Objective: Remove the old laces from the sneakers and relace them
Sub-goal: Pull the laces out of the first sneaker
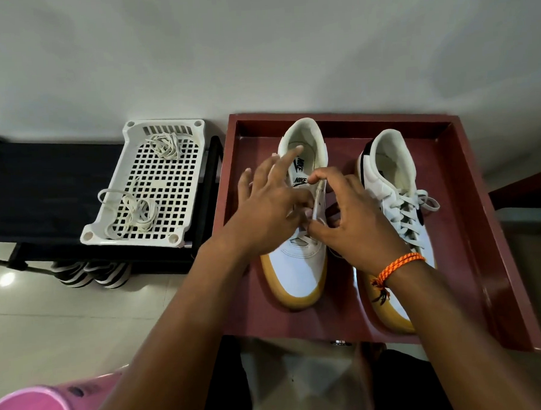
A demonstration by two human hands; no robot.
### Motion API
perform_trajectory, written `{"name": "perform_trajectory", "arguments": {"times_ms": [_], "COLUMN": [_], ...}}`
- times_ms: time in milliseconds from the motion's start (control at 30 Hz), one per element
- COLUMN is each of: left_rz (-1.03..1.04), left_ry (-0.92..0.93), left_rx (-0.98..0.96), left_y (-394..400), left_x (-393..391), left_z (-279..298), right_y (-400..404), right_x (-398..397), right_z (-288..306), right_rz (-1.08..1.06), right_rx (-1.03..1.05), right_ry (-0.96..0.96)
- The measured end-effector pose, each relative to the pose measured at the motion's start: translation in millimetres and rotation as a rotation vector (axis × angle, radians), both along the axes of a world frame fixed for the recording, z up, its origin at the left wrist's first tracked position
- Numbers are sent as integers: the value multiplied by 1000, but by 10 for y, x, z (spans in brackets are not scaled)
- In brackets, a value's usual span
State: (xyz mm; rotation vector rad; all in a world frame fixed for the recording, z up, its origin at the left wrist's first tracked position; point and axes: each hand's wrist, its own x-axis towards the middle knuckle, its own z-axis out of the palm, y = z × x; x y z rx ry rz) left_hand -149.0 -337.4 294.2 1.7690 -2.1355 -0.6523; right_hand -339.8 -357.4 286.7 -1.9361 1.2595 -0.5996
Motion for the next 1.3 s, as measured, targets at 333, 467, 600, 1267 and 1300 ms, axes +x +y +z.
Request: {"name": "perform_trajectory", "arguments": {"times_ms": [333,467,600,1267,1300], "left_rz": [139,153,176,571,576], "left_ry": [383,636,656,915,833], "left_rx": [-43,148,190,55,-15], "left_y": [-102,-80,-76,-113,-118], "left_x": [144,102,95,225,267], "left_z": [97,167,200,235,213], "right_y": [6,22,47,61,61], "right_x": [4,3,15,14,13], "right_z": [14,39,77,105,99], "right_rz": [-7,-6,0,-29,-31], "right_rx": [-2,-1,8,-21,-21], "right_ry": [36,42,54,143,142]}}
